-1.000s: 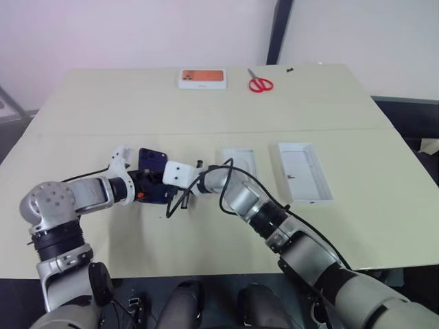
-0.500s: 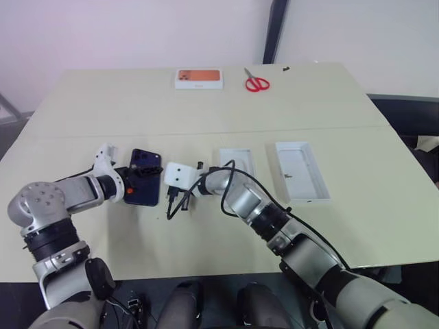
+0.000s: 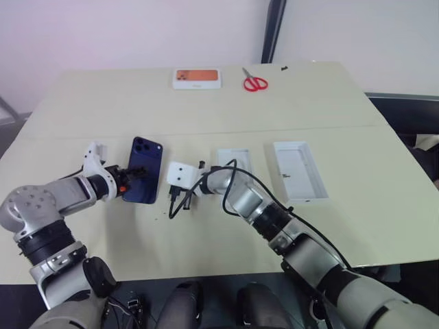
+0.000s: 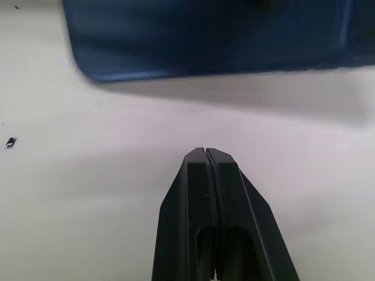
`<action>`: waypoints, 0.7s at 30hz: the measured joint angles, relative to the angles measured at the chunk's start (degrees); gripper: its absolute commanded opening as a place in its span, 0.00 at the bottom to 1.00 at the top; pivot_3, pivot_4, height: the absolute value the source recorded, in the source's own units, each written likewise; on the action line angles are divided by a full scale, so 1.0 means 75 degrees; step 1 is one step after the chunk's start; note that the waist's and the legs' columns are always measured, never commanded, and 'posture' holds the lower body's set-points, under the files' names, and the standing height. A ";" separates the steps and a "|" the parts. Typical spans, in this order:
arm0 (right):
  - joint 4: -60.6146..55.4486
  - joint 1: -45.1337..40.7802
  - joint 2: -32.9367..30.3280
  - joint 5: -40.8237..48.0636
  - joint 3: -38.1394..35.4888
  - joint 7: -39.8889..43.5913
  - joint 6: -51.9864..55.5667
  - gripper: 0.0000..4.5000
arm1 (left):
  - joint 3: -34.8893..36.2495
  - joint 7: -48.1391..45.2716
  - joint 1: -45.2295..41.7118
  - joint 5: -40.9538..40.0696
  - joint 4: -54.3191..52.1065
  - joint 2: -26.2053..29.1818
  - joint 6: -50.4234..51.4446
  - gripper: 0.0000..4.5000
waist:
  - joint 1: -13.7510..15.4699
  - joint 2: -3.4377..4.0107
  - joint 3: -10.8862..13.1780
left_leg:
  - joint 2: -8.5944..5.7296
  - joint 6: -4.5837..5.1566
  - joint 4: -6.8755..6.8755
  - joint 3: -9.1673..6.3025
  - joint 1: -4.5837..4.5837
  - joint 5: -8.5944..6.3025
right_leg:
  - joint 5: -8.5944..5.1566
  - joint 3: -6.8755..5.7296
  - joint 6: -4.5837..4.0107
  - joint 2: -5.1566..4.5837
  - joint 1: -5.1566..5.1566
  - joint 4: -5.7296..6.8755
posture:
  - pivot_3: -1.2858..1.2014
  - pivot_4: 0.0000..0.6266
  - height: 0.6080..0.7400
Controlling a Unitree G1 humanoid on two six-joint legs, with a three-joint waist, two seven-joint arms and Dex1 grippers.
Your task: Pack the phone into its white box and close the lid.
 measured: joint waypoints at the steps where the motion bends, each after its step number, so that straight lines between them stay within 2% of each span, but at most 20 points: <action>1: -0.0068 0.0029 -0.0037 -0.0004 0.0000 0.0008 0.0009 0.00 | 0.0010 0.0065 0.0013 -0.0020 -0.0006 0.0000 0.0000 0.36 | 0.0000 0.0000 0.0000 | 0.0000 0.0000 -0.0002 0.0000 0.0000 0.0000 | 0.0000 0.0000 0.0000 0.0000 -0.0001 0.0002 | 0.52 0.24 1.00; 12: -0.0590 0.0140 -0.0311 -0.0074 -0.0001 0.0114 0.0238 0.00 | 0.0440 0.0833 0.0023 -0.0468 0.0024 -0.0249 0.0000 0.36 | -0.0005 -0.0012 0.0007 | 0.0000 -0.0002 -0.0012 0.0000 -0.0001 0.0001 | 0.0000 0.0000 0.0000 0.0000 -0.0004 0.0002 | 0.52 0.24 1.00; 21: -0.0744 0.0226 -0.0366 -0.0080 -0.0001 0.0149 0.0330 0.00 | 0.0292 0.1400 0.0159 -0.1027 0.0042 -0.0221 0.0000 0.36 | -0.0003 -0.0014 0.0008 | 0.0000 -0.0002 -0.0012 -0.0001 -0.0001 0.0001 | 0.0000 0.0000 0.0000 0.0000 -0.0005 0.0002 | 0.52 0.24 1.00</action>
